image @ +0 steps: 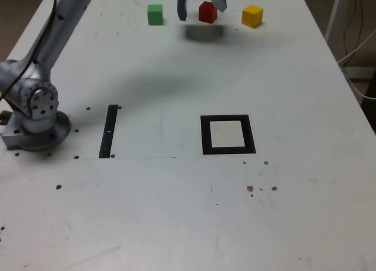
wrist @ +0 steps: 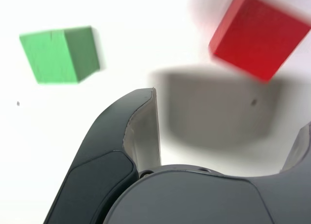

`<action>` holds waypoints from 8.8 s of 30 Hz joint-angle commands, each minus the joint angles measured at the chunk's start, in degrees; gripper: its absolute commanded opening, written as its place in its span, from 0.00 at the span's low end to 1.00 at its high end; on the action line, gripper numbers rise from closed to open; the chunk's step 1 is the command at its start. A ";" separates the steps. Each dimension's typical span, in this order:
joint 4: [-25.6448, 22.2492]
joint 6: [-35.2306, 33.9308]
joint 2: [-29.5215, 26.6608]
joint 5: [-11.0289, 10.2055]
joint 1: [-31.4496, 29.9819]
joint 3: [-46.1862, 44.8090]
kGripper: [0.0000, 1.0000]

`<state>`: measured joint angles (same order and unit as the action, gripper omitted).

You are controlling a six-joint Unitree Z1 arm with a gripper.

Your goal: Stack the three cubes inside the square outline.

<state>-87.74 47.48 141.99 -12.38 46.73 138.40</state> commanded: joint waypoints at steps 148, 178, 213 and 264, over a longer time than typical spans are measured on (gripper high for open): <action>13.15 -42.30 -33.14 3.89 -45.26 -48.30 0.39; 15.48 -52.76 -22.81 8.33 -52.79 -47.22 0.39; 19.19 -51.36 -21.02 8.72 -52.16 -48.84 1.00; 6.50 -23.78 -15.23 4.29 -25.28 -28.15 0.99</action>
<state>-80.90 23.15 126.03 -8.15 20.54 109.30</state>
